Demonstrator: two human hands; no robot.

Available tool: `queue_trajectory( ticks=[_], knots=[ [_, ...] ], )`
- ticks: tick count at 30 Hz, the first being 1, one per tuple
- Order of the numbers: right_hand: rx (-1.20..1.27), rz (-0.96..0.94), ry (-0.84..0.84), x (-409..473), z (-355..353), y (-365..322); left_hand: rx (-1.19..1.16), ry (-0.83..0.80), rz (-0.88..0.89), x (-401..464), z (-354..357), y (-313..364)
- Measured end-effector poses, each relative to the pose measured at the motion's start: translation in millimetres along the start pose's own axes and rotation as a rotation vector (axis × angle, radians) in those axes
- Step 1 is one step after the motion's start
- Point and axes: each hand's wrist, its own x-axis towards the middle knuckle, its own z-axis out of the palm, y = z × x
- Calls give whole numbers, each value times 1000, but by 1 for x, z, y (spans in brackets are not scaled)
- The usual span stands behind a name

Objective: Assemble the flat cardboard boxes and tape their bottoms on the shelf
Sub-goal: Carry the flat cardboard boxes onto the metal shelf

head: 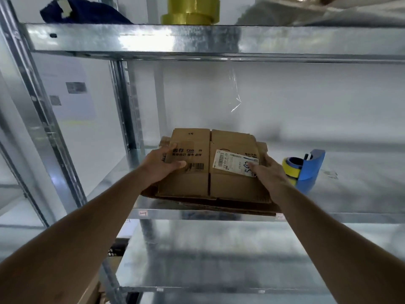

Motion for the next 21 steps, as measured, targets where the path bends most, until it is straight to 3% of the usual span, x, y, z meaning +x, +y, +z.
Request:
queue_trajectory(
  ticks=[7, 14, 21],
  knots=[
    [-103, 15, -51, 38, 18, -8, 29, -22, -67, 27, 4, -5],
    [-453, -70, -77, 55, 29, -11, 74, -106, -112, 39, 3, -12],
    [-592, -60, -69, 62, 34, -7, 154, -157, -117, 37, 6, -1]
  ],
)
